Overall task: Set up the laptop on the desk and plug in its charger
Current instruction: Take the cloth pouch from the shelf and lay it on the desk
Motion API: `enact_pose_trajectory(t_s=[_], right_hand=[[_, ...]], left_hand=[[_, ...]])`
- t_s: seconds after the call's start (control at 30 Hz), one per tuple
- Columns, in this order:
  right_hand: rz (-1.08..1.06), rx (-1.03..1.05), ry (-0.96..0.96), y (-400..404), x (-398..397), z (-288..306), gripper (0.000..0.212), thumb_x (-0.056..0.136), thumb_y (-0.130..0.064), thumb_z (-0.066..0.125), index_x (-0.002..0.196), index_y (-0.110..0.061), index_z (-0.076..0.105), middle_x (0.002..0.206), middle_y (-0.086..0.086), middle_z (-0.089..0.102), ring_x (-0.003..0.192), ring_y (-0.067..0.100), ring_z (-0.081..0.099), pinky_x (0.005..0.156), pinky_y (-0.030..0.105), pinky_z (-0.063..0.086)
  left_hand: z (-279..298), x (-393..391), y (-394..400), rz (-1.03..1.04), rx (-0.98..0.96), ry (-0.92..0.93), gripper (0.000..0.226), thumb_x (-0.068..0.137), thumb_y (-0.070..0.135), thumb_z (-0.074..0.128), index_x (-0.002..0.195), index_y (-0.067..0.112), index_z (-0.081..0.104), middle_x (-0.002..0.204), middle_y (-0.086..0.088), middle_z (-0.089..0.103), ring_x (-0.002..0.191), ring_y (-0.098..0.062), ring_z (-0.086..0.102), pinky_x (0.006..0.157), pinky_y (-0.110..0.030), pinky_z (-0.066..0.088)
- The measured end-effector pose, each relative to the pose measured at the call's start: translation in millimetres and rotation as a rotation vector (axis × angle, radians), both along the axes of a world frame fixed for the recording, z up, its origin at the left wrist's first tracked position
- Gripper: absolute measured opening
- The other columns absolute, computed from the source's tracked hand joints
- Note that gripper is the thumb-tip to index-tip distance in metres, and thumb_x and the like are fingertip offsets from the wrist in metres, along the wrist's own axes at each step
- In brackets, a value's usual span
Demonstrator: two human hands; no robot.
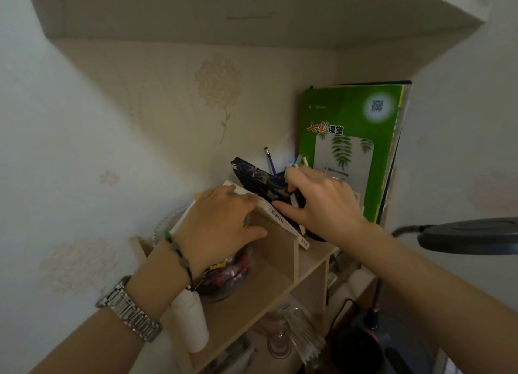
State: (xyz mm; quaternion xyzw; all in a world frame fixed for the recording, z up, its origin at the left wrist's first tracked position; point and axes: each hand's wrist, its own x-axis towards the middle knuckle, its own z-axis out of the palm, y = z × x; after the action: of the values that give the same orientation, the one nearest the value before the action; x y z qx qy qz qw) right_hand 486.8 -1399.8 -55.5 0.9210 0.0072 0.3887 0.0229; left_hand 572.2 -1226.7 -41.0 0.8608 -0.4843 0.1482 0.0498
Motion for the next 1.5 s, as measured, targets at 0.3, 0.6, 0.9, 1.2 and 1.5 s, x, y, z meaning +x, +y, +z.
enact_pose_trajectory(t_s=[0.3,0.6,0.9,1.2,1.5], right_hand=[[0.004,0.348,-0.048,0,4,-1,0.039,0.075,-0.015,0.073,0.102,-0.011,0.044,0.082,0.008,0.062,0.072,0.028,0.065,0.056,0.035,0.051],[-0.122,0.353,-0.012,-5,1,9,0.029,0.082,-0.016,0.065,0.106,-0.002,0.058,0.103,0.015,0.06,0.094,0.03,0.058,0.081,0.04,0.049],[-0.165,0.305,-0.115,-11,-56,48,0.028,0.077,-0.021,0.069,0.101,-0.008,0.064,0.098,0.01,0.065,0.087,0.019,0.057,0.074,0.025,0.041],[-0.241,0.372,-0.064,-8,-161,73,0.027,0.078,-0.03,0.07,0.101,-0.017,0.066,0.086,-0.005,0.061,0.065,0.001,0.048,0.054,0.002,0.035],[-0.263,0.533,0.068,-2,-284,55,0.023,0.077,-0.027,0.071,0.098,-0.019,0.068,0.091,0.001,0.071,0.081,0.017,0.063,0.076,0.035,0.051]], left_hand=[[0,4,-2,-0.028,-0.087,0.043,0.057,0.082,0.054,0.052,0.132,0.029,0.046,0.138,-0.004,0.051,0.135,-0.022,0.03,0.11,-0.037,0.025],[5,4,-2,-0.019,-0.135,0.047,0.053,0.081,0.053,0.055,0.128,0.029,0.053,0.13,-0.006,0.057,0.131,-0.02,0.038,0.105,-0.036,0.029],[15,-4,2,-0.01,-0.113,0.028,0.052,0.081,0.059,0.051,0.12,0.026,0.06,0.11,-0.002,0.067,0.101,-0.02,0.057,0.087,-0.035,0.046],[44,-78,-25,-0.253,-0.555,0.275,0.086,0.072,0.06,0.058,0.143,0.029,0.021,0.145,0.002,0.04,0.127,-0.015,0.042,0.103,-0.037,0.036],[-33,-168,-58,-0.486,-0.671,0.97,0.047,0.07,0.048,0.067,0.112,0.038,0.048,0.104,0.019,0.062,0.09,0.004,0.063,0.071,-0.016,0.053]])
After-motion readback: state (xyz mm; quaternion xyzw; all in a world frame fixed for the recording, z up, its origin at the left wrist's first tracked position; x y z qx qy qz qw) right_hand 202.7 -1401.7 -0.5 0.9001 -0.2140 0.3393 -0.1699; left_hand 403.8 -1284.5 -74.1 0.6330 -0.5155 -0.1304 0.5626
